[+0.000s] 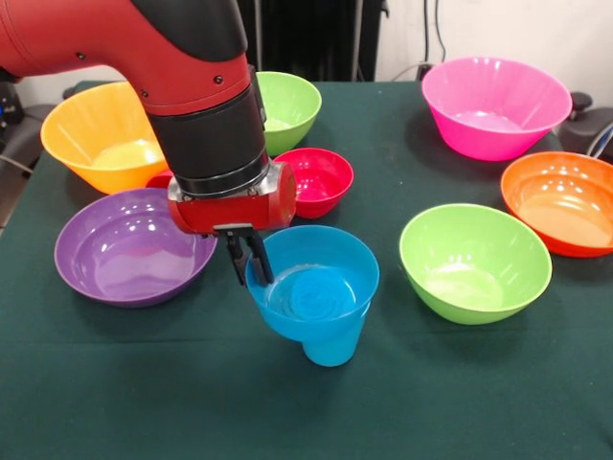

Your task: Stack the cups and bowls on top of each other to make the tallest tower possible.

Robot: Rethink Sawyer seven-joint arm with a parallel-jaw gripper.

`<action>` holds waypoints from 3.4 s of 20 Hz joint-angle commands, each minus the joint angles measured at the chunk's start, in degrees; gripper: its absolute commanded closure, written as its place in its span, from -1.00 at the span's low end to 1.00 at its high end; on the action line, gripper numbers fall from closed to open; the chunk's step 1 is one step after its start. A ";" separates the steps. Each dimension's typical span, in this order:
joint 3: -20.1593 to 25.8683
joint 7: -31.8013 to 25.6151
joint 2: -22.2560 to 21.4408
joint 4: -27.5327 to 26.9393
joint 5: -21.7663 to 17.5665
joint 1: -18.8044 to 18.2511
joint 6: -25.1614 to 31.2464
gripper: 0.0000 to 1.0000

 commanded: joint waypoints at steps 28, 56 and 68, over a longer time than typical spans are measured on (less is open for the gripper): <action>-1.33 -9.06 -1.36 5.18 -4.10 2.22 -5.38 1.00; -1.77 -9.73 -1.44 5.29 -4.28 2.30 -5.90 1.00; -1.81 -9.65 -1.27 5.38 -4.16 2.15 -5.85 -1.00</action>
